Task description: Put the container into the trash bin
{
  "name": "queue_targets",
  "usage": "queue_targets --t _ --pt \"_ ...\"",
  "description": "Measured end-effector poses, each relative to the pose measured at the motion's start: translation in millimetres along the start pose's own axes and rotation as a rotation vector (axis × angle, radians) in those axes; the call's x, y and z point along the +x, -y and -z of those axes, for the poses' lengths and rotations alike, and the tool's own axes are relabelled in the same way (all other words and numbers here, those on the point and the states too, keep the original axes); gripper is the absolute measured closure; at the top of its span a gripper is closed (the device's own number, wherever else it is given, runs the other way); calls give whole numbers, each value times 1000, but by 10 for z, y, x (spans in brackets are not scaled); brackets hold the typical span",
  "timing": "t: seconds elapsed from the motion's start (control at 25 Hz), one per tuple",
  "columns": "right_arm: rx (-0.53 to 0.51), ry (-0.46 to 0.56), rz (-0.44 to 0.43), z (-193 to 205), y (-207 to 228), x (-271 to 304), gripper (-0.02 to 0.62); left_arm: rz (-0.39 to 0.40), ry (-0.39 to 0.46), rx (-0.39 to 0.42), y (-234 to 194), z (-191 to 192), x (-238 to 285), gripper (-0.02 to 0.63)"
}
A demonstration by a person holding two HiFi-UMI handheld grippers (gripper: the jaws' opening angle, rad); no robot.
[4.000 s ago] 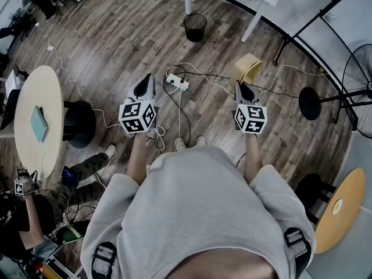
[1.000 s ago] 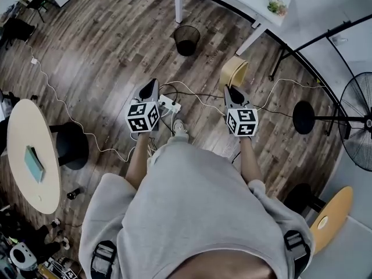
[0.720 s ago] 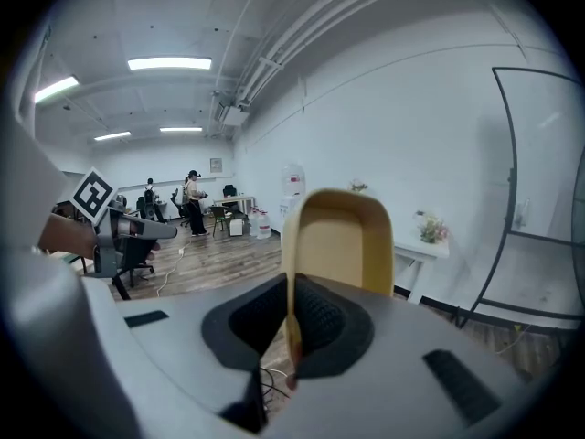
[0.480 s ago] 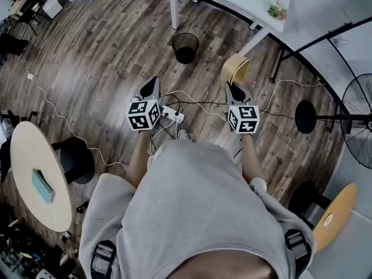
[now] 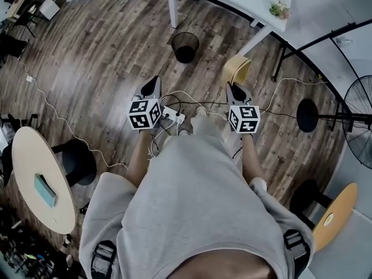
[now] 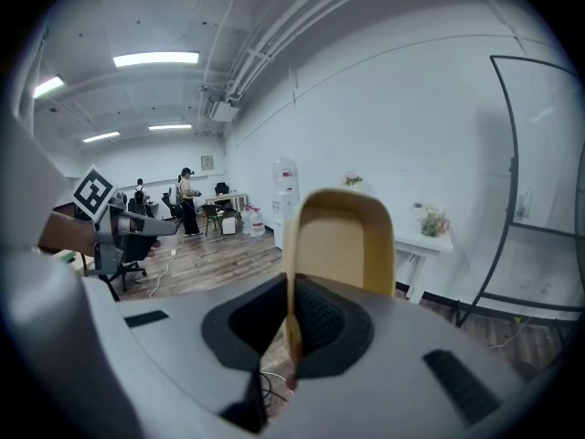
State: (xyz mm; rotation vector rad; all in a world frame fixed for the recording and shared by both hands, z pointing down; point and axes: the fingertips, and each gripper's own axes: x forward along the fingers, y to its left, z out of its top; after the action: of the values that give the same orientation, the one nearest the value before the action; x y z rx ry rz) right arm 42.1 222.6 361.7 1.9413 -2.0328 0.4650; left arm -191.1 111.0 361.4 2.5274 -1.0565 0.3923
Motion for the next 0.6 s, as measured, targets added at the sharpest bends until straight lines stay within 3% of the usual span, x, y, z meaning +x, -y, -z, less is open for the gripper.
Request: queue_targets --t 0.36,0.6 --pt "20 -13 -43 -31 290 519 566 -18 -23 0 -51 -72 521 595" --pt "22 -17 -85 -283 582 1062 566 -53 -30 -8 -184 -335 1010 595"
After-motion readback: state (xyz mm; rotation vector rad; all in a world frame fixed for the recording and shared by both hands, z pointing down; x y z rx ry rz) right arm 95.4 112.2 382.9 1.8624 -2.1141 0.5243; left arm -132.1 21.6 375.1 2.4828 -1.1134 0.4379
